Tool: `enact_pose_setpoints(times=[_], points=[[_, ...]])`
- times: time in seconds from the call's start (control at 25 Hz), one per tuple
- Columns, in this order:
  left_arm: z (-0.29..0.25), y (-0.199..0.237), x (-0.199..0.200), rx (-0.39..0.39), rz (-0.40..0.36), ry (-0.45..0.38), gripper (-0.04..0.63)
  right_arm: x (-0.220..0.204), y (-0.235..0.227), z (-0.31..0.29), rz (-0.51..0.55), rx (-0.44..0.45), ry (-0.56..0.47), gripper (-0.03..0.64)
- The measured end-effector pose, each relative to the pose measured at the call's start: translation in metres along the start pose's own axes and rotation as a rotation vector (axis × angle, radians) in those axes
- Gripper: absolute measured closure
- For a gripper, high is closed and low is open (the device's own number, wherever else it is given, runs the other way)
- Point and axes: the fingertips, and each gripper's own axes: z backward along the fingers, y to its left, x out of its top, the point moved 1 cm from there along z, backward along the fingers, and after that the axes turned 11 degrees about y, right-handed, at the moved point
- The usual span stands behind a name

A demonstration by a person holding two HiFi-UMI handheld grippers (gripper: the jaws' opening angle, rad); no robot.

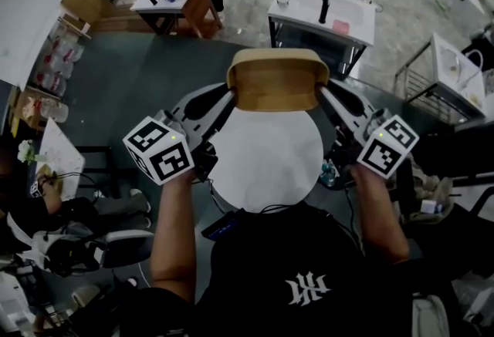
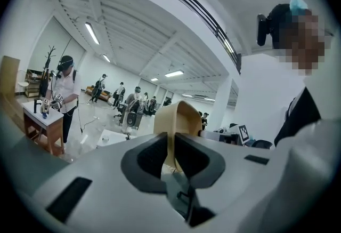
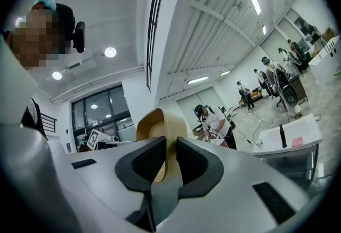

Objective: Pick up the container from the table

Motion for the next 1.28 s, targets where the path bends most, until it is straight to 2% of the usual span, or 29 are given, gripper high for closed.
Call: enact_pose_setpoints(times=[0.44,1.28], points=[[0.01,-0.018,0.014,0.01,-0.049,-0.025,0.552,0.006,0.013,0.011,0.016,0.02,-0.016,0.534],[0.03,-0.01,0.019,0.021,-0.056,-0.046,0.551,0.01,0.023,-0.008,0.06,0.056,0.002,0.534]])
